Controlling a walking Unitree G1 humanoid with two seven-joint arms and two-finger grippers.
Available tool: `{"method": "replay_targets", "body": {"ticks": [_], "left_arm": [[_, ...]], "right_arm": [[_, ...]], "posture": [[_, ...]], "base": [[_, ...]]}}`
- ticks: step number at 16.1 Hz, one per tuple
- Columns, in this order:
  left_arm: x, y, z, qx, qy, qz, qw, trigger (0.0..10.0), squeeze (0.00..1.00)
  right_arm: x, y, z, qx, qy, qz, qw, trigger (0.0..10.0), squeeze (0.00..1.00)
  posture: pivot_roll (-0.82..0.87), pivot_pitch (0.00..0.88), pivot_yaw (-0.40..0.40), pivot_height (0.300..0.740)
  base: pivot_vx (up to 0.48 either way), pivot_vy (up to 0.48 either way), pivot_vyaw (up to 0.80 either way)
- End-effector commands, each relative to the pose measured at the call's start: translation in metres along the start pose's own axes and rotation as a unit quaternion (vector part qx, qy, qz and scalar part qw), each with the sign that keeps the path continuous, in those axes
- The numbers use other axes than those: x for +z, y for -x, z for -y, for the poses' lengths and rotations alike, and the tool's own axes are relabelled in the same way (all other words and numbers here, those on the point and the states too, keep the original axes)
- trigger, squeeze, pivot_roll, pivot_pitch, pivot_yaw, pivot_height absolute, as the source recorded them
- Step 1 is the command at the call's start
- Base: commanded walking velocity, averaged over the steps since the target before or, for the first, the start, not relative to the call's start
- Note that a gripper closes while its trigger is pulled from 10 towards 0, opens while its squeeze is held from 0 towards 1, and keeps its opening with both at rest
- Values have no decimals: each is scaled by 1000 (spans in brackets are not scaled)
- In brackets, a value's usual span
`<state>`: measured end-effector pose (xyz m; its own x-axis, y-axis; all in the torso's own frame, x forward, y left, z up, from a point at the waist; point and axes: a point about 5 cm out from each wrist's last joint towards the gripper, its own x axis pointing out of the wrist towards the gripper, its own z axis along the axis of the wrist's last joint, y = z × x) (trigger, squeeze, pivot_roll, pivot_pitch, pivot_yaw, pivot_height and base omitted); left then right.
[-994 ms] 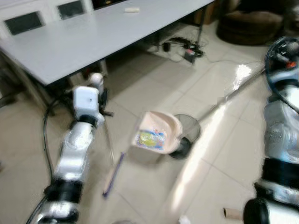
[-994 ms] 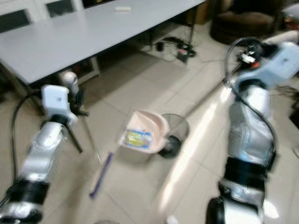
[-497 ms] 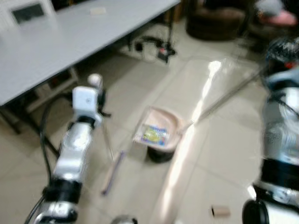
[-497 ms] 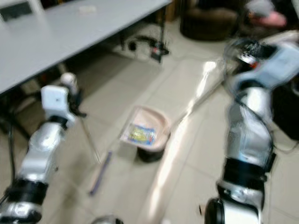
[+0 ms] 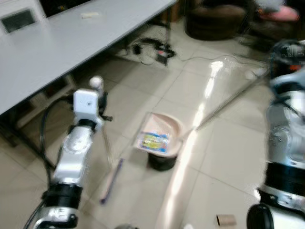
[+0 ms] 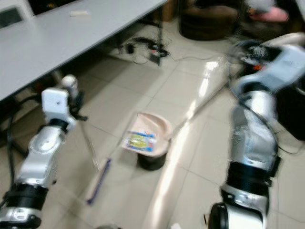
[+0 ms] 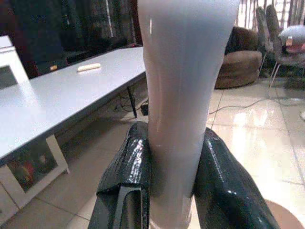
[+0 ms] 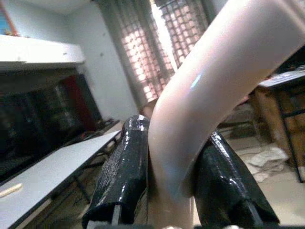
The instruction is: Sweep floor
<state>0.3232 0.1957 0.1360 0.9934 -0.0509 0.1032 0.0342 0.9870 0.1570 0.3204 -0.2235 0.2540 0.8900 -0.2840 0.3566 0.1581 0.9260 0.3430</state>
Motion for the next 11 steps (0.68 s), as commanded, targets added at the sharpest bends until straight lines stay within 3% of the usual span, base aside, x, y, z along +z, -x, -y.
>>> {"method": "replay_targets", "body": {"ticks": [1, 9, 11], "left_arm": [[12, -4, 4, -10, -8, 27, 1000, 10000, 0], [11, -3, 5, -6, -6, 28, 1000, 10000, 0], [9, -2, 9, -21, -2, 24, 999, 10000, 0]], "right_arm": [[14, -1, 5, -7, -10, 30, 999, 10000, 0], [12, 0, 4, -2, -6, 30, 1000, 10000, 0], [11, 0, 5, 1, 5, 32, 999, 10000, 0]], "posture": [[-19, 21, 48, 740], [-18, 21, 43, 740], [-17, 27, 42, 740]], "base": [[390, 0, 0], [391, 0, 0], [0, 0, 0]]}}
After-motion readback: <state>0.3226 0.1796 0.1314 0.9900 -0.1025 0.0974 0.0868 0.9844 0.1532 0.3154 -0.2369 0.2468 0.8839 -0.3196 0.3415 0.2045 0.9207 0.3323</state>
